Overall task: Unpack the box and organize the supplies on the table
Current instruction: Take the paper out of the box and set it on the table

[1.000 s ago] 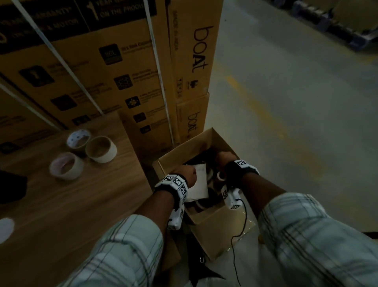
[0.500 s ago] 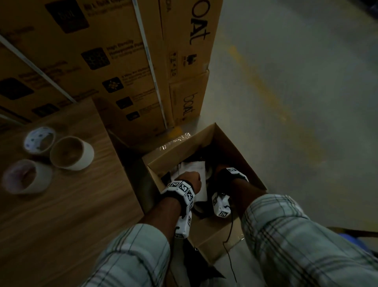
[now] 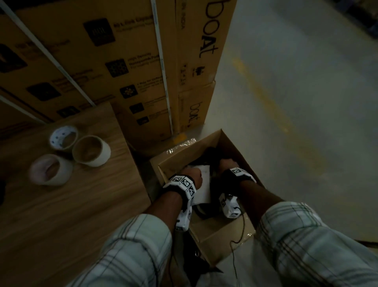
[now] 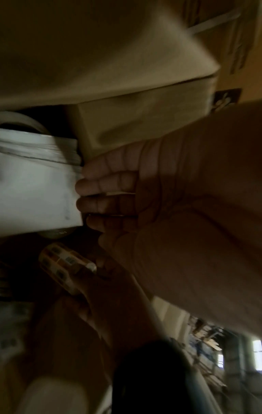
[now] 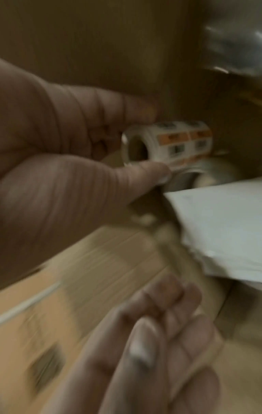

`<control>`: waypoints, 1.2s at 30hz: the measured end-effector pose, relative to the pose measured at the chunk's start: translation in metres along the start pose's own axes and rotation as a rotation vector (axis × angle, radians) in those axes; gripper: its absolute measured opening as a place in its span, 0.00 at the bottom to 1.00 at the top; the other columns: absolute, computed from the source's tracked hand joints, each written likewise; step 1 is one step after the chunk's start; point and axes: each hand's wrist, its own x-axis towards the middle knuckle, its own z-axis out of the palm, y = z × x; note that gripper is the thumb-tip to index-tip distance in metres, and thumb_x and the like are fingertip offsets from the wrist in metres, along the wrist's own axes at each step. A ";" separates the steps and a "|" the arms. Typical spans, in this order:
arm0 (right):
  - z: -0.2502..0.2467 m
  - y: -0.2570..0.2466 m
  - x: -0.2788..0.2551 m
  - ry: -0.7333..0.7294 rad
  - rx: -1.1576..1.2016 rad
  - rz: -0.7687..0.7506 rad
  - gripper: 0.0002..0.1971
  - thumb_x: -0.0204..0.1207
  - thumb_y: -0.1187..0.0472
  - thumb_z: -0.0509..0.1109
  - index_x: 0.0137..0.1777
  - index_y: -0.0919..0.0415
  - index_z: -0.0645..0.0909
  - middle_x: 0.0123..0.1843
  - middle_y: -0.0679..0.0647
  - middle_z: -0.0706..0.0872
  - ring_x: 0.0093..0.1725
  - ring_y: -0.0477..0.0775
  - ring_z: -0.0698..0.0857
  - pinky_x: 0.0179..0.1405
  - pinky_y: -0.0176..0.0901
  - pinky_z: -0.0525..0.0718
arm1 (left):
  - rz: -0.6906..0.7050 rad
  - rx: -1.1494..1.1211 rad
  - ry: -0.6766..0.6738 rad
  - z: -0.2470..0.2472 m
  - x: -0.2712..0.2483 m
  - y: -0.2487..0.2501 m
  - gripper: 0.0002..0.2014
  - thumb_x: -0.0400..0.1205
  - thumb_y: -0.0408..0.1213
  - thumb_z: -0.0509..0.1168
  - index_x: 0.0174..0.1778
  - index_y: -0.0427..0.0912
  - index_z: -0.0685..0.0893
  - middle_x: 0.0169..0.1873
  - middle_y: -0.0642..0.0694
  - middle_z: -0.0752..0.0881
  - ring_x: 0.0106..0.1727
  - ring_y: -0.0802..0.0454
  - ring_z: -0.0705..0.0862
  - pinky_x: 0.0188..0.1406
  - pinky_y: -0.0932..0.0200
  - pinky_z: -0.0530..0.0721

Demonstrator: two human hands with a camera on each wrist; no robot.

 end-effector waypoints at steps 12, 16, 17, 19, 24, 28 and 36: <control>0.002 -0.014 -0.124 0.488 0.053 -0.364 0.27 0.70 0.53 0.73 0.69 0.59 0.72 0.59 0.62 0.79 0.53 0.66 0.82 0.45 0.47 0.77 | 0.159 -0.156 0.240 -0.010 -0.118 -0.038 0.15 0.85 0.39 0.56 0.59 0.37 0.84 0.59 0.36 0.85 0.60 0.37 0.83 0.58 0.50 0.81; 0.010 -0.045 -0.186 0.668 0.069 -0.521 0.27 0.70 0.57 0.74 0.69 0.59 0.73 0.60 0.58 0.81 0.52 0.57 0.84 0.41 0.41 0.76 | 0.158 -0.154 0.335 0.004 -0.181 -0.074 0.15 0.85 0.39 0.56 0.58 0.39 0.84 0.58 0.37 0.86 0.59 0.39 0.84 0.56 0.52 0.80; 0.014 -0.057 -0.200 0.692 0.069 -0.569 0.28 0.70 0.58 0.74 0.70 0.59 0.73 0.62 0.57 0.80 0.52 0.55 0.84 0.42 0.41 0.78 | 0.149 -0.160 0.364 0.008 -0.196 -0.087 0.15 0.85 0.39 0.56 0.59 0.39 0.85 0.58 0.38 0.86 0.60 0.39 0.84 0.57 0.53 0.80; 0.025 -0.082 -0.225 0.714 0.050 -0.674 0.28 0.70 0.57 0.74 0.70 0.59 0.73 0.63 0.57 0.80 0.53 0.54 0.85 0.45 0.41 0.84 | 0.119 -0.187 0.423 0.015 -0.229 -0.114 0.14 0.84 0.40 0.57 0.59 0.41 0.85 0.59 0.39 0.86 0.61 0.40 0.84 0.60 0.52 0.80; 0.059 -0.158 -0.262 0.718 -0.030 -0.900 0.27 0.68 0.56 0.74 0.68 0.57 0.75 0.58 0.58 0.81 0.53 0.59 0.82 0.46 0.53 0.86 | -0.050 -0.244 0.471 0.046 -0.312 -0.190 0.14 0.83 0.42 0.57 0.58 0.46 0.85 0.59 0.43 0.87 0.59 0.41 0.84 0.61 0.50 0.83; 0.097 -0.216 -0.277 0.581 -0.058 -1.003 0.29 0.71 0.50 0.71 0.71 0.56 0.74 0.59 0.57 0.81 0.54 0.58 0.83 0.52 0.52 0.84 | -0.211 -0.294 0.482 0.082 -0.365 -0.241 0.15 0.83 0.44 0.56 0.61 0.46 0.83 0.59 0.44 0.86 0.59 0.42 0.84 0.60 0.50 0.83; 0.163 -0.290 -0.273 0.459 -0.129 -1.001 0.29 0.74 0.47 0.68 0.74 0.56 0.71 0.62 0.61 0.79 0.60 0.65 0.79 0.55 0.54 0.83 | -0.349 -0.372 0.470 0.143 -0.416 -0.282 0.17 0.84 0.42 0.57 0.67 0.43 0.81 0.65 0.41 0.84 0.64 0.42 0.83 0.65 0.51 0.81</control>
